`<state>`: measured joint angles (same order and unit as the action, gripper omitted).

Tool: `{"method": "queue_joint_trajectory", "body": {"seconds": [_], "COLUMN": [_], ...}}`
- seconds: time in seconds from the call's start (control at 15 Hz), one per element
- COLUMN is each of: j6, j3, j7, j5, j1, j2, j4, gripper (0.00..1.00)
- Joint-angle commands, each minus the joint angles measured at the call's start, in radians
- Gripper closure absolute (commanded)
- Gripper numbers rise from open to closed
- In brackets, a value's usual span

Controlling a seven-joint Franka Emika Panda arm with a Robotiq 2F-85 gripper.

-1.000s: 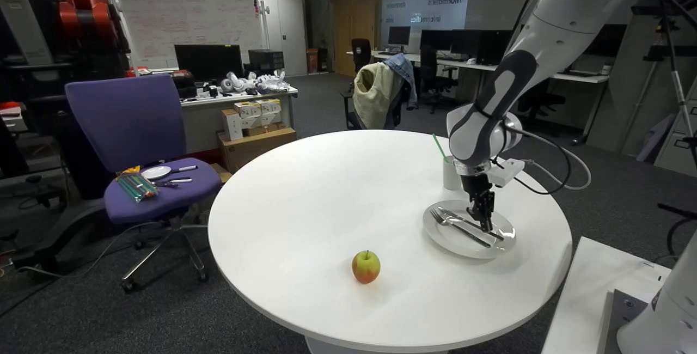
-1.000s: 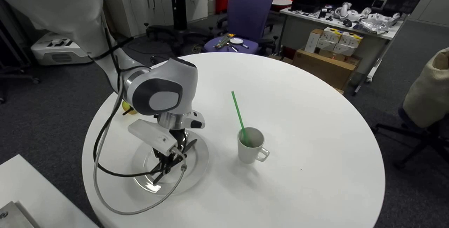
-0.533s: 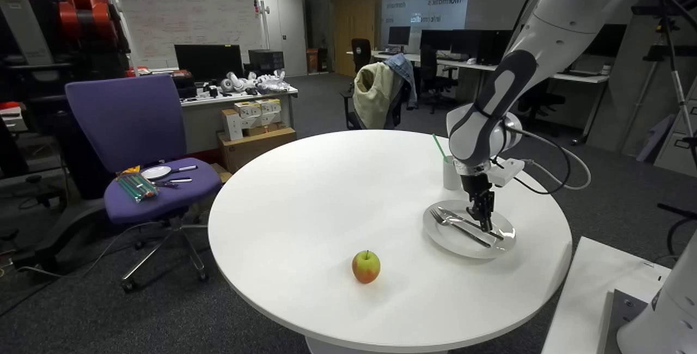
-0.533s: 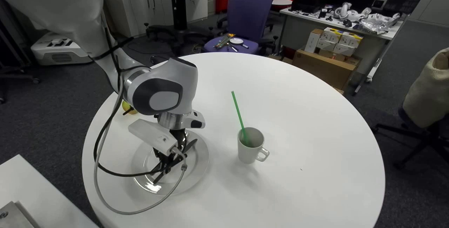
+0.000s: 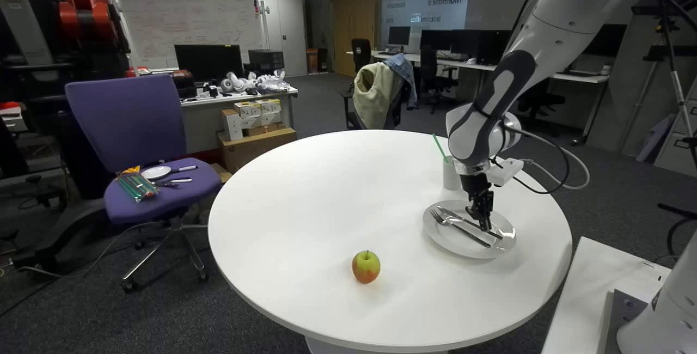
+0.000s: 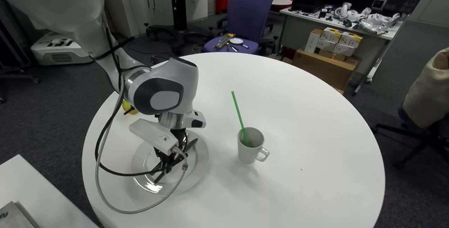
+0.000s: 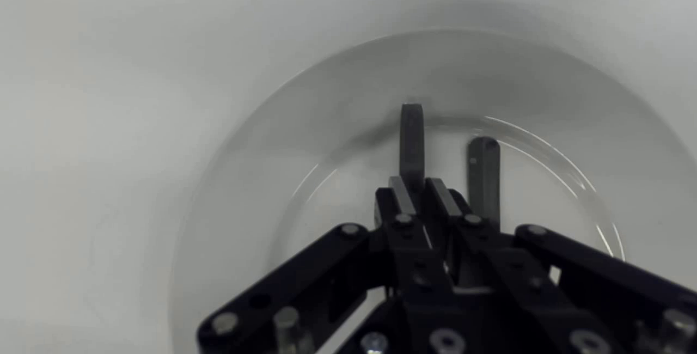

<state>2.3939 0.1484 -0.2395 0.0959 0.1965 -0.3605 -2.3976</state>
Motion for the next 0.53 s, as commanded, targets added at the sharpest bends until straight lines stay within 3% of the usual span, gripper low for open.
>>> {"method": "queue_joint_trajectory", "body": {"seconds": [0.0,0.47], "j6": [-0.011,-0.016], "j3": [0.003,0.004], "j7": [0.029,0.036], "j5": [0.012,0.015], "j1": [-0.006,-0.008], "j2": [-0.01,-0.029], "j4": [0.02,0.037], "gripper": [0.97,0.97]}}
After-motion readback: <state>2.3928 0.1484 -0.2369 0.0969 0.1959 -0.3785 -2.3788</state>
